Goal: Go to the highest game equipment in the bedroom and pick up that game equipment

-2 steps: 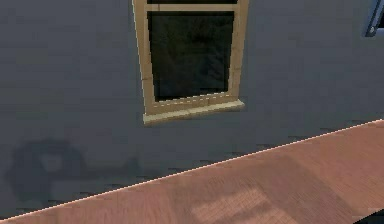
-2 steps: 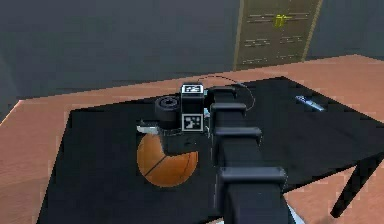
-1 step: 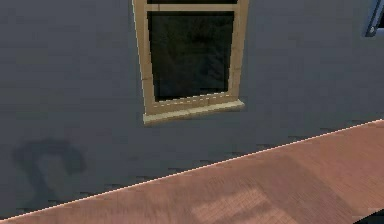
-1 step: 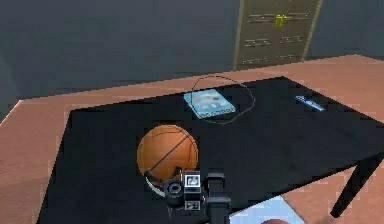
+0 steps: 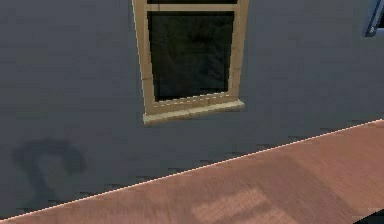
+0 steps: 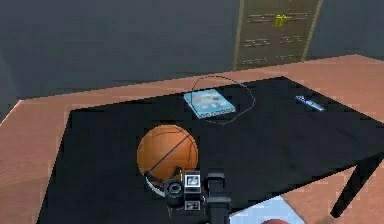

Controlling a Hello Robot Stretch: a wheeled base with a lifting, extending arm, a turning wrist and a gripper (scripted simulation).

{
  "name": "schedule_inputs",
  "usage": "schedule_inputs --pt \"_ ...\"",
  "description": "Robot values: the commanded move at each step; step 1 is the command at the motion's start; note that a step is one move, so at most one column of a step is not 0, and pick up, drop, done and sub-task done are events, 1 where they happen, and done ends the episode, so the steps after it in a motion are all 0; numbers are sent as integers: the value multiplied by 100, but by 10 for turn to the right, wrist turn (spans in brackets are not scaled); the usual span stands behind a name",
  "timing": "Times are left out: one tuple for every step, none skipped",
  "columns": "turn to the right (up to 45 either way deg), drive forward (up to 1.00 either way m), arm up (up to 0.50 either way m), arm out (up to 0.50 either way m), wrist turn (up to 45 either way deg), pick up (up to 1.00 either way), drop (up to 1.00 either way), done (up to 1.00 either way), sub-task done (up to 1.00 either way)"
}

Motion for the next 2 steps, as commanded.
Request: schedule_inputs --pt "0 0 10 0 0 0 0 0 0" --pt "0 0 0 0 0 0 0 100 0"
